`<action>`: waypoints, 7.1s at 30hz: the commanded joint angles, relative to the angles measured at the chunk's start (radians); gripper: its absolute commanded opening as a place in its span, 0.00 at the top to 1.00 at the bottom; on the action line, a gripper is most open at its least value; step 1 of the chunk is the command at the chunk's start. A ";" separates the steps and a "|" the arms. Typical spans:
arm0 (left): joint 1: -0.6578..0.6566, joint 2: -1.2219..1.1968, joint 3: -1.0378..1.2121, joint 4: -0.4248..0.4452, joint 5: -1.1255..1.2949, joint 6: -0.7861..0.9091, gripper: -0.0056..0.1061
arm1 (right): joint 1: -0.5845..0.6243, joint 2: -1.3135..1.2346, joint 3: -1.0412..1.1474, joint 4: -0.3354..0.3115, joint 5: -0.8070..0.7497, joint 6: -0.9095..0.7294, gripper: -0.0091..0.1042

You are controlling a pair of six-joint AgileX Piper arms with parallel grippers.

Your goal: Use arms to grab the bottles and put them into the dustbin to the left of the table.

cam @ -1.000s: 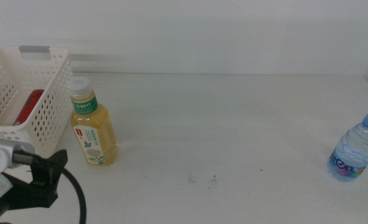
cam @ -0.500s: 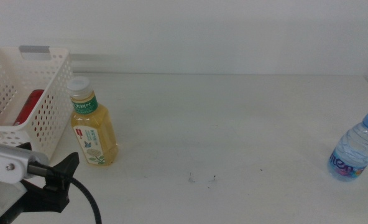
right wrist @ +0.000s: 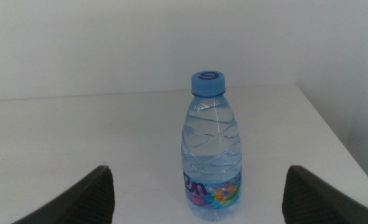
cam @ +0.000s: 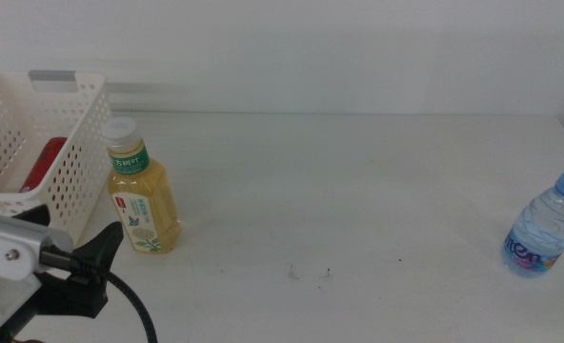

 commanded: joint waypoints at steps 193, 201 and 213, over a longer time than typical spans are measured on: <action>0.581 1.276 -1.662 -0.211 1.494 0.459 0.72 | -0.007 -0.005 0.003 -0.007 -0.008 -0.004 0.17; 0.572 1.268 -1.668 -0.166 1.502 0.457 0.16 | -0.007 -0.005 0.003 -0.007 -0.008 -0.004 0.17; 0.447 1.060 -1.668 -0.043 1.511 0.360 0.11 | -0.007 -0.005 0.003 -0.007 -0.008 -0.004 0.17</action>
